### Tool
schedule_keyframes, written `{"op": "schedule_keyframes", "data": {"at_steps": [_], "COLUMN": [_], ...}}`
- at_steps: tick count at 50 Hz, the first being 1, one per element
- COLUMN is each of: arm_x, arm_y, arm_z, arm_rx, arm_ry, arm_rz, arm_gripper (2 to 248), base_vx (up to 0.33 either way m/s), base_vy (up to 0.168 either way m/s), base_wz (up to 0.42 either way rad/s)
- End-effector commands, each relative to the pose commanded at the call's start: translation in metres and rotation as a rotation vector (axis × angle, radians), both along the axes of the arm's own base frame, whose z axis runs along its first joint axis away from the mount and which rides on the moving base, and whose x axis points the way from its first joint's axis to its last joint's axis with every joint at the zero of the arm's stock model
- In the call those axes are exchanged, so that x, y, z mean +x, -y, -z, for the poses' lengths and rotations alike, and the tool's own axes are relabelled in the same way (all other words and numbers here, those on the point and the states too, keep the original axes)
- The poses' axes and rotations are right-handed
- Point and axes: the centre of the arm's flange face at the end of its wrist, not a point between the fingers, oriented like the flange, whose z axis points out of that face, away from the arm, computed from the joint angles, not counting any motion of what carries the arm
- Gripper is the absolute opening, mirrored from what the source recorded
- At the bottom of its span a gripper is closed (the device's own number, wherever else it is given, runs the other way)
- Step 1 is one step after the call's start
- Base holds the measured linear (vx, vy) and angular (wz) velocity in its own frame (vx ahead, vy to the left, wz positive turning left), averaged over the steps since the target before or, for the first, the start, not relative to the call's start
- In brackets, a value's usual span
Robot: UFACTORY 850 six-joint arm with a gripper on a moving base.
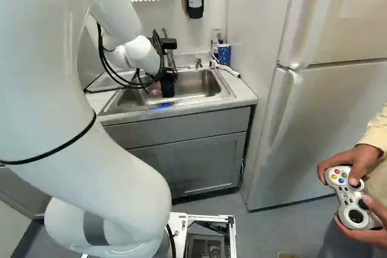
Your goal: Rinse the cup and place it in the tray
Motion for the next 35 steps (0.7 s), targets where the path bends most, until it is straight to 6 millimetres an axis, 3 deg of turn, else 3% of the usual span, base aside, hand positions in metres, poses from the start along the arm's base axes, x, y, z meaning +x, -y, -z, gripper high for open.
{"op": "schedule_keyframes", "data": {"at_steps": [35], "arm_x": [0.0001], "arm_y": [-0.0028], "arm_z": [0.0000], "arm_rx": [0.000], "arm_ry": [0.000], "arm_rz": [-0.006], "arm_gripper": [122], "base_vx": [0.000], "base_vy": [0.000], "base_wz": [0.000]}}
